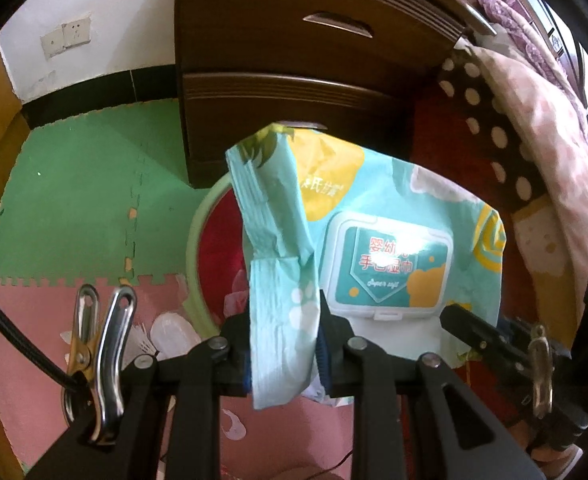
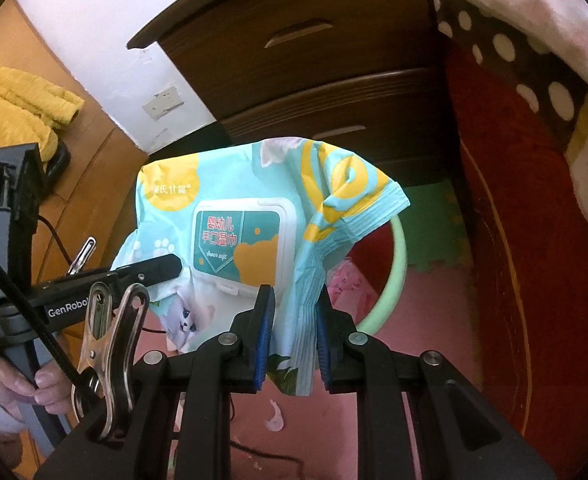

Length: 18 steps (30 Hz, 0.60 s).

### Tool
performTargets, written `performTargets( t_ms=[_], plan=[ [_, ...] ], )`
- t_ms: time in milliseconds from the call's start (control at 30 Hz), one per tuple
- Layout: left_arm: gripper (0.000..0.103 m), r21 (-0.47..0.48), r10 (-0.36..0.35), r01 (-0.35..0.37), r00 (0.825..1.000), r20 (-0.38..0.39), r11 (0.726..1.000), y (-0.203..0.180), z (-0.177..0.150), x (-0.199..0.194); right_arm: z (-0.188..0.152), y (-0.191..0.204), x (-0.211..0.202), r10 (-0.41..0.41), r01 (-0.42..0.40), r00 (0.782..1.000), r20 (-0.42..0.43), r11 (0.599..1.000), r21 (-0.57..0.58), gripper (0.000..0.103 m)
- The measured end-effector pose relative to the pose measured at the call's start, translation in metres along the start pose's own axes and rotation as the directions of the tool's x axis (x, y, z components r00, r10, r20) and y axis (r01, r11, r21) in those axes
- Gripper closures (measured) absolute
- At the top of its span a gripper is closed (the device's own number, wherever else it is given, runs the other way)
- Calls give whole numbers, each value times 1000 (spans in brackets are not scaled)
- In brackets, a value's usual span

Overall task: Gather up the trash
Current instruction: 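Carry the wet-wipes pack in the right tool over the red bucket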

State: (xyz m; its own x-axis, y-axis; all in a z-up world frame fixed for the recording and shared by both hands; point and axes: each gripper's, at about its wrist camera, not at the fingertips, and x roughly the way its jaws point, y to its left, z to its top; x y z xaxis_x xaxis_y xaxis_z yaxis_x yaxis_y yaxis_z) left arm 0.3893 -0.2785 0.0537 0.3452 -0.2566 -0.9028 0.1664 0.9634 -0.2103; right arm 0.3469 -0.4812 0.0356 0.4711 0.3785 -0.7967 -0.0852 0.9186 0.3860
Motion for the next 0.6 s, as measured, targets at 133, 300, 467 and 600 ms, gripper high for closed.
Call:
performTargets(
  t_ms=[133,300,467,600],
  plan=[
    [79,-1,25,-25,1000,-8,1000,-1,8,14,5,-6,11,-1,1,1000,-1,1000,13,82],
    [79,-21,39,-39,999,-12,999,2,16,33,11,-15,28,-8,8,1000,-6,1000,26,82],
    [78,-22,57,-57,998,-28,998,4,17,48,15,-20,44,-20,21,999,-25,999,35,79],
    [74,-25,78,-80,995,-57,997,7,15,55,14,-23,55,-16,18,999,-46,999,48,76]
  ],
)
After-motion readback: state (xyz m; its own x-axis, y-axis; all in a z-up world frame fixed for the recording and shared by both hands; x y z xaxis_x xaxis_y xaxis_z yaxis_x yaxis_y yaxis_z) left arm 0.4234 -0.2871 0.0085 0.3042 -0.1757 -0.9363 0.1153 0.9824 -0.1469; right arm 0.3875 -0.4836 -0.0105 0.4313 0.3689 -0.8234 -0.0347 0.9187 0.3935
